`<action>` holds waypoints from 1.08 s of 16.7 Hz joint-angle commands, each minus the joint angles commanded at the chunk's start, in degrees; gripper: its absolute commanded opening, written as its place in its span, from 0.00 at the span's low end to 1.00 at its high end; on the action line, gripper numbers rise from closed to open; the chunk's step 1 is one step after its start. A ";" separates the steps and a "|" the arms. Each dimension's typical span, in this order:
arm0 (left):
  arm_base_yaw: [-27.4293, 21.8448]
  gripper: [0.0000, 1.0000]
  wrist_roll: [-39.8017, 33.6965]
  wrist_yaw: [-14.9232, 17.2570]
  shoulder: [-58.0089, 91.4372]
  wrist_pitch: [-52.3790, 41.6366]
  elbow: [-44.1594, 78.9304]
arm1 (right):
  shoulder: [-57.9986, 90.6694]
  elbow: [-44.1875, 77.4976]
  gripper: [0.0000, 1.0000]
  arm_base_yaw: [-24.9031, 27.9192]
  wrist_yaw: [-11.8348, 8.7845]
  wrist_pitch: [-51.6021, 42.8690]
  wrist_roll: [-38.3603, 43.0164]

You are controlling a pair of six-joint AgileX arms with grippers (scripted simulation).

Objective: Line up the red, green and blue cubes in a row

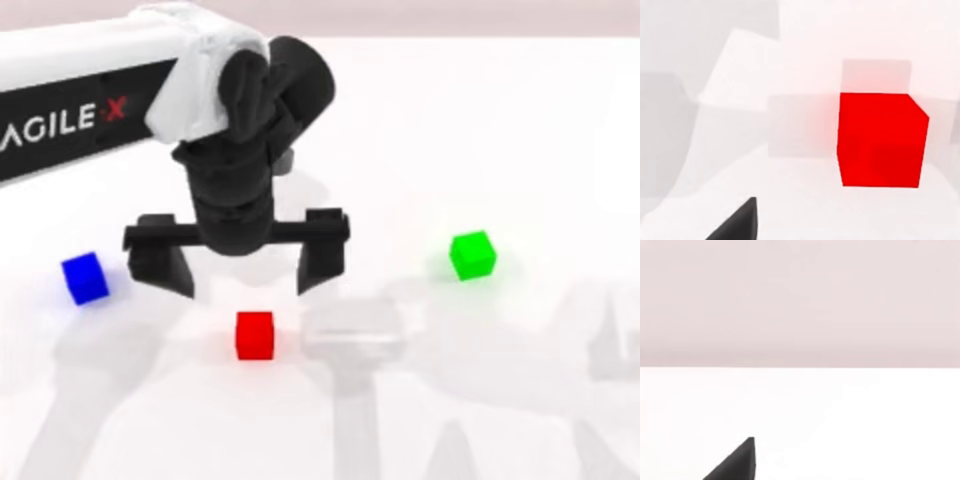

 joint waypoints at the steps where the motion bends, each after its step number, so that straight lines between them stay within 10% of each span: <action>1: 0.05 1.00 0.03 0.01 -0.41 -0.61 0.48 | 0.00 0.00 1.00 0.00 0.00 0.00 0.00; 9: 1.38 1.00 0.26 -0.18 -3.51 1.69 -2.60 | 3.53 3.51 1.00 0.99 -0.10 -2.48 0.44; 18: 16.68 1.00 5.48 -0.86 -41.02 21.57 -32.40 | 45.77 40.50 1.00 9.25 0.09 -26.63 4.06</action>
